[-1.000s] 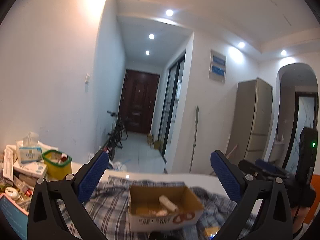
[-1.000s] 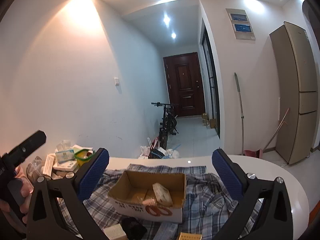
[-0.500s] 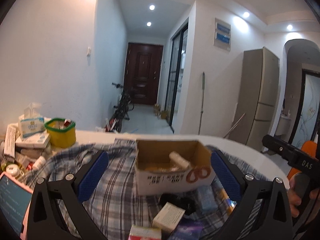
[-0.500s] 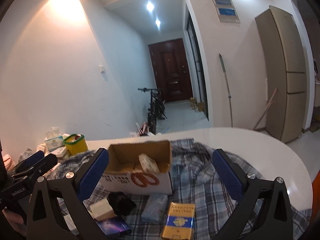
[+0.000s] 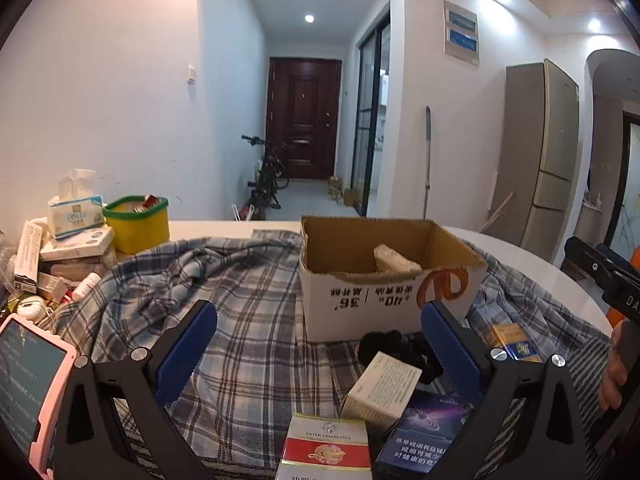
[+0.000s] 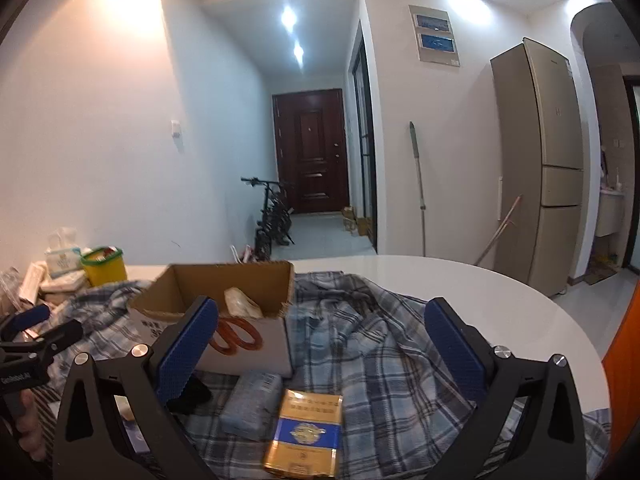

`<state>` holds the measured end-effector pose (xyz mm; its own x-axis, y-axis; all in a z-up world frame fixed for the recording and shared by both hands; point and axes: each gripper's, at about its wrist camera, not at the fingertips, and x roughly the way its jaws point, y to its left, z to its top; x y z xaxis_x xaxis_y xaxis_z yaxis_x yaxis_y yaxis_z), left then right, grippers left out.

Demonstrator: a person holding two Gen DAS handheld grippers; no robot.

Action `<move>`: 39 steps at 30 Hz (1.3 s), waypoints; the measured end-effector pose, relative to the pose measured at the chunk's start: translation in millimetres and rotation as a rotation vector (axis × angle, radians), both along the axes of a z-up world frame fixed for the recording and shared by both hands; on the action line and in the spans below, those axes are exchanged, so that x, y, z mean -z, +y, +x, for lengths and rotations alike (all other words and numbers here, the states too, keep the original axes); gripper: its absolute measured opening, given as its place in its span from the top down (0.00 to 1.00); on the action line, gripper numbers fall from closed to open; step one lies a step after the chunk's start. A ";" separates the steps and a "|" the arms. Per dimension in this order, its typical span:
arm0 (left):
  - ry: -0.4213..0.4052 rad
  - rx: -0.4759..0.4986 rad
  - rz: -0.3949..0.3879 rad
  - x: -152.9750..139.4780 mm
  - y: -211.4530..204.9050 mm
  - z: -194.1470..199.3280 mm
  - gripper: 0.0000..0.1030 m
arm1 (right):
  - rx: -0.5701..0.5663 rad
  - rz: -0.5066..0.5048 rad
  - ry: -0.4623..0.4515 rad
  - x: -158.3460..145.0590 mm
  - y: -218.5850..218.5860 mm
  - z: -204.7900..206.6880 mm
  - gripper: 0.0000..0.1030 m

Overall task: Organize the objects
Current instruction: 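Withdraw both tools from the box and move back toward the table items, then lower the left tool onto the white paper box and close it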

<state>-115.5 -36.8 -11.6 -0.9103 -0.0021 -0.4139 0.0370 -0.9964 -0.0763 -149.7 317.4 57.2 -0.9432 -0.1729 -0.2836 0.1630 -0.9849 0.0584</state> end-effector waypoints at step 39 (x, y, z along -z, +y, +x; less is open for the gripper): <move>-0.224 0.216 -0.027 34.2 32.2 -19.3 0.00 | -0.091 -0.043 -0.150 20.3 1.2 -14.5 0.00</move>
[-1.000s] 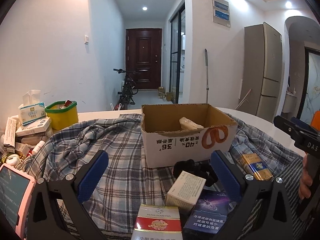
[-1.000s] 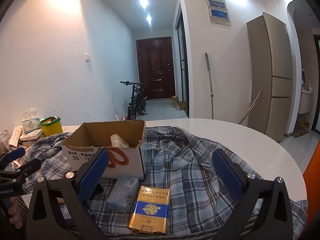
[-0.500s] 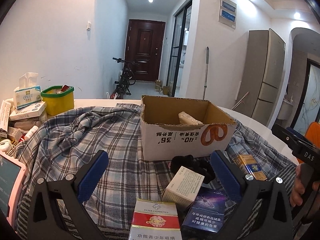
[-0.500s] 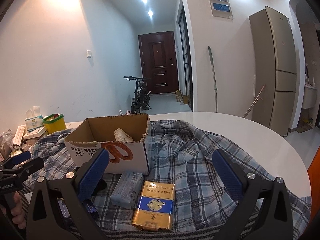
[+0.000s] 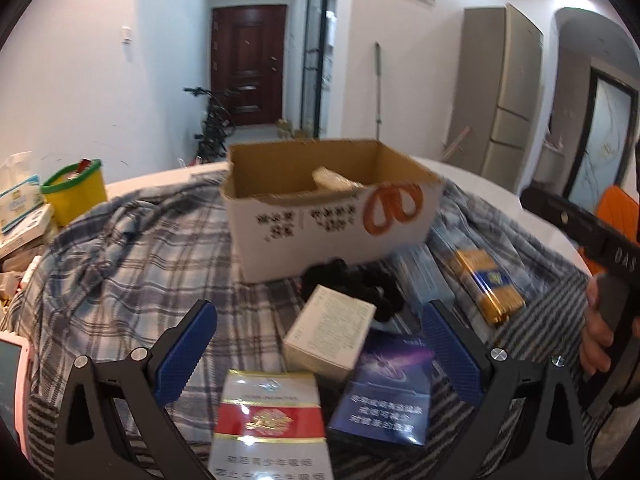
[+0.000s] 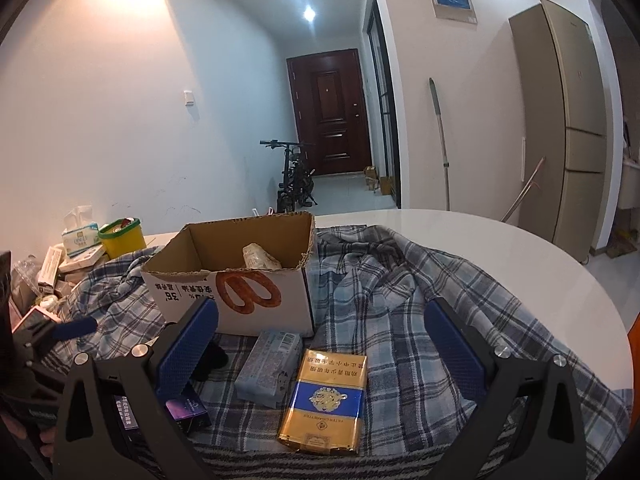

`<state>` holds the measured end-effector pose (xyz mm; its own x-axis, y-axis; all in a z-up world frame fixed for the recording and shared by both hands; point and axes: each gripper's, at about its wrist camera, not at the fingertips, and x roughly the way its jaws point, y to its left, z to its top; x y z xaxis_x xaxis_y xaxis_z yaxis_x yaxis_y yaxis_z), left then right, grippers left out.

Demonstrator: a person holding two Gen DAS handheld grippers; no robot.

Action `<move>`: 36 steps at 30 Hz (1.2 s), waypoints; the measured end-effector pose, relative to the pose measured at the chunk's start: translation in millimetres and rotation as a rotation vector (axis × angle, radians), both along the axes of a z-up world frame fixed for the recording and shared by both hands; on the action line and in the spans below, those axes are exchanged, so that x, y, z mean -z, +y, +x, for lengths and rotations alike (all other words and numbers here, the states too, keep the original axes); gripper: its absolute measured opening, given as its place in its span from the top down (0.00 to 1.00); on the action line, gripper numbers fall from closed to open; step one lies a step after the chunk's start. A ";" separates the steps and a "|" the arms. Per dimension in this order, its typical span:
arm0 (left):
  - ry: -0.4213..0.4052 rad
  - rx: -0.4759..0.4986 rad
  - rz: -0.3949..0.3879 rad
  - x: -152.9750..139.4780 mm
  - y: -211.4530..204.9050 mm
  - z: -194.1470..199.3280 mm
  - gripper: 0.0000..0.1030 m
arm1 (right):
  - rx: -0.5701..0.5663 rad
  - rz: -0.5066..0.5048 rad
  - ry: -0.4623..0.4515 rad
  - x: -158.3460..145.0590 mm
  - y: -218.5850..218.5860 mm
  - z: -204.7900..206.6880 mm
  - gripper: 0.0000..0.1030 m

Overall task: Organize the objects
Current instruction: 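Lower the left tool onto the white paper box and close it, then lift the white paper box with the left tool while the right tool grasps the gold tin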

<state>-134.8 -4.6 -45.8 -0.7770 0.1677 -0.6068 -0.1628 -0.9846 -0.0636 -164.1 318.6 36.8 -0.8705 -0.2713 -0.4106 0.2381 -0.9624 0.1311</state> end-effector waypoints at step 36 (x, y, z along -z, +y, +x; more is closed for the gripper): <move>0.049 -0.029 0.095 -4.3 -12.7 -2.8 0.53 | -0.026 -0.031 -0.079 7.9 2.1 -7.3 0.00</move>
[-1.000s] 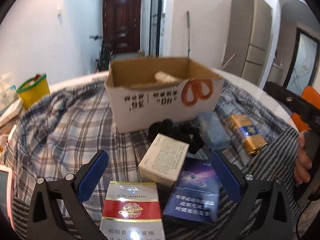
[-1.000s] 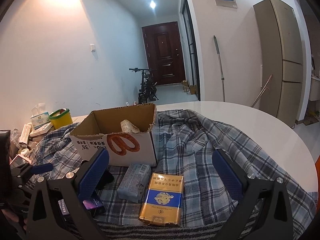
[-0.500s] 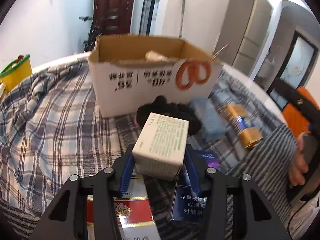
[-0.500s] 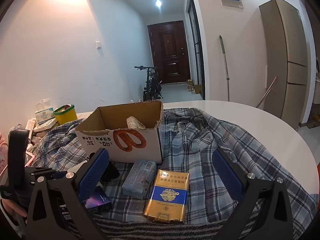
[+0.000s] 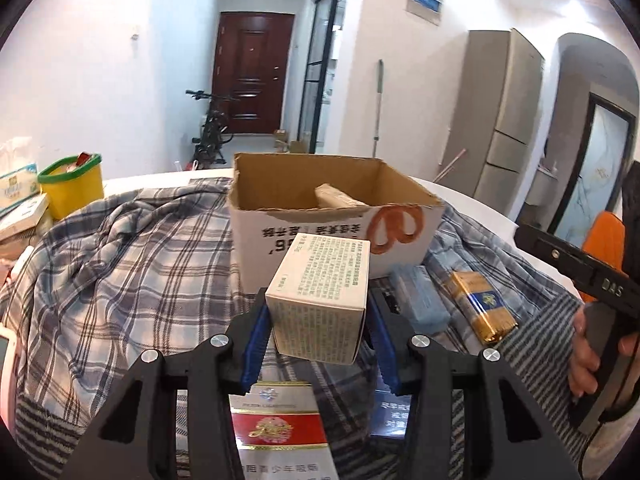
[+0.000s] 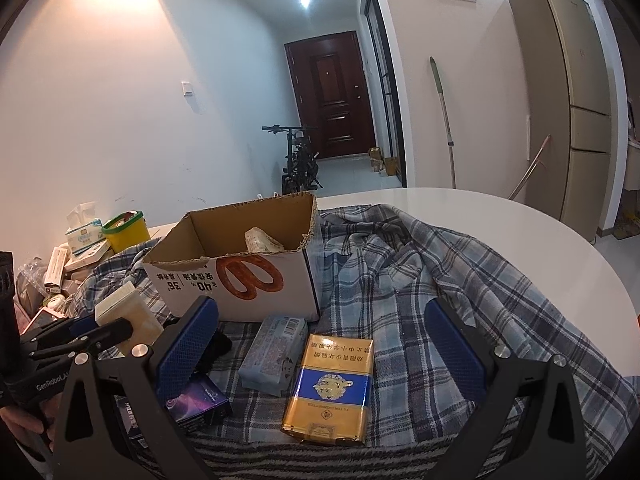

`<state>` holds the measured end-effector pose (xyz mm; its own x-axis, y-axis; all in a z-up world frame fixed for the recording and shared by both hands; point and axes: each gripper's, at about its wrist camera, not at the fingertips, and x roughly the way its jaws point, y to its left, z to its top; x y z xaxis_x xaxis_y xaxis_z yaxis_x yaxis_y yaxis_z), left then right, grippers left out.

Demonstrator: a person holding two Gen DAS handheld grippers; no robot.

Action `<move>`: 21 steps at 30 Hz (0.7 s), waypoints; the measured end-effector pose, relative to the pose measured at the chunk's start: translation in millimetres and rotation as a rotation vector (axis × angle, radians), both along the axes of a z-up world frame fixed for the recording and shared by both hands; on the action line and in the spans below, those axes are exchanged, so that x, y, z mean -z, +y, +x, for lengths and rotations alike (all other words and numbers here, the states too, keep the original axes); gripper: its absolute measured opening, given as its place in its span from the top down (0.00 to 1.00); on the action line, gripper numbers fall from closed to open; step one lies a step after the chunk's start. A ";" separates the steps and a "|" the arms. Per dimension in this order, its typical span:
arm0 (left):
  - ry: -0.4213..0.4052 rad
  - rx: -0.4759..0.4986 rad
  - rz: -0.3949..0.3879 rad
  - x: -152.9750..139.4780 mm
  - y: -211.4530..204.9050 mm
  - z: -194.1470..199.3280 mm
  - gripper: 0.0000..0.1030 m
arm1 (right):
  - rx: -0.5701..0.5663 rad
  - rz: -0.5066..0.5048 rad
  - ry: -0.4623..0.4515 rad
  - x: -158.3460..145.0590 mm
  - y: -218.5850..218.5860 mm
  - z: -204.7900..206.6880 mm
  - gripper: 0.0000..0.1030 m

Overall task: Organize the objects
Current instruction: 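Lift the white paper box with the left tool while the right tool grasps the gold tin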

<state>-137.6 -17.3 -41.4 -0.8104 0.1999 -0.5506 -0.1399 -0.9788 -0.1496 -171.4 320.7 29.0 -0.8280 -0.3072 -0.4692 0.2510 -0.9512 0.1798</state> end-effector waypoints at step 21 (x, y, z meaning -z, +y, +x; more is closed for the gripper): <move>0.106 -0.082 -0.008 -13.9 -6.0 19.5 0.53 | -0.005 0.123 -0.285 43.7 -22.1 -36.7 0.24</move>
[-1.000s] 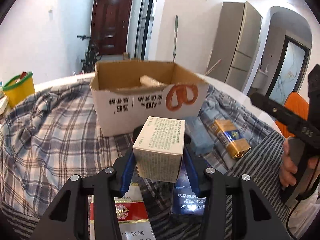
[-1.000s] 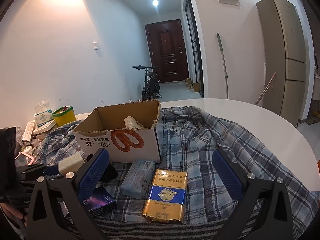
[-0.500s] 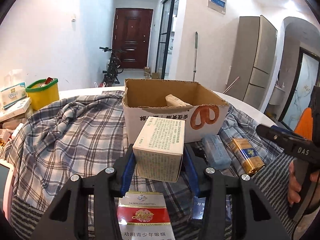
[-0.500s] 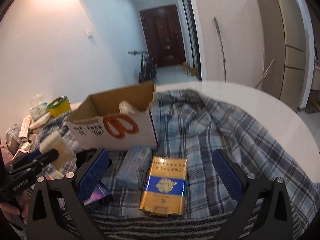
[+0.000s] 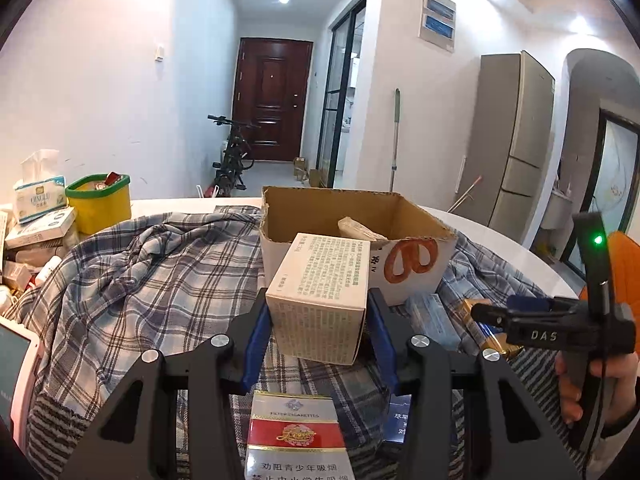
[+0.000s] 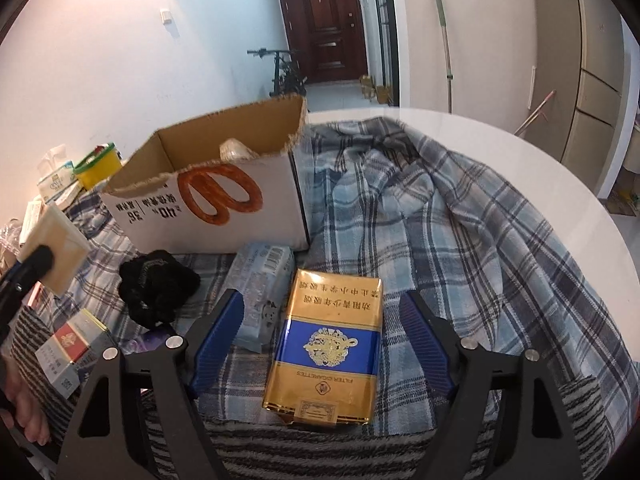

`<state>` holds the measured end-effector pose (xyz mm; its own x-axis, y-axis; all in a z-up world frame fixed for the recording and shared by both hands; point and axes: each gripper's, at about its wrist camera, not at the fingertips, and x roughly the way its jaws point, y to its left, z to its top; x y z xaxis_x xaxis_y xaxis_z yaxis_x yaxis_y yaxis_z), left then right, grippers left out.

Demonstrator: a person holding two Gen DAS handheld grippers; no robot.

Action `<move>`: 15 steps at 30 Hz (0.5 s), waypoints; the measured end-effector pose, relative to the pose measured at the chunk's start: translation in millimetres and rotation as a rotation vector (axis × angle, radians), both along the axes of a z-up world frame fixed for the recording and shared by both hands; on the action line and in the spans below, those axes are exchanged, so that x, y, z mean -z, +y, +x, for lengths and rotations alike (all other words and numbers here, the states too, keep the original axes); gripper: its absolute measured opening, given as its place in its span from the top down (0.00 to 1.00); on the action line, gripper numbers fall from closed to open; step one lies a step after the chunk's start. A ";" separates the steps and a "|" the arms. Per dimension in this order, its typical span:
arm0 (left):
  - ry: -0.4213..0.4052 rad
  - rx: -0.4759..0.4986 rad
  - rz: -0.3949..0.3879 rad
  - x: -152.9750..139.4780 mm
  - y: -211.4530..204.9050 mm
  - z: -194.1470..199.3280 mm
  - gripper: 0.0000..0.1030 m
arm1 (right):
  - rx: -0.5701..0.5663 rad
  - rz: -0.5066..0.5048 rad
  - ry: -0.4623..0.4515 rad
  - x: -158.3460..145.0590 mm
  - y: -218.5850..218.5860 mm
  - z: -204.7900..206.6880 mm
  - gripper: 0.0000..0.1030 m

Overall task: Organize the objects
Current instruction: 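Lift the white paper box with the left tool while the right tool grasps the gold tin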

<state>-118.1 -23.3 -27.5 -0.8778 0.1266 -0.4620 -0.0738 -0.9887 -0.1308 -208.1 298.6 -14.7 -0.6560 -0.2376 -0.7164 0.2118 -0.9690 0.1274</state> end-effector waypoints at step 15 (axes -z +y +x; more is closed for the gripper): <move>-0.005 0.013 -0.002 1.1 -0.3 0.2 0.53 | -0.001 -0.013 -0.100 18.5 -0.3 -13.3 0.48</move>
<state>-118.0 -23.6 -28.6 -0.8738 0.1373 -0.4665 -0.0864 -0.9879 -0.1290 -221.4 298.3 -33.2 -0.5810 -0.2481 -0.7752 0.1985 -0.9668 0.1607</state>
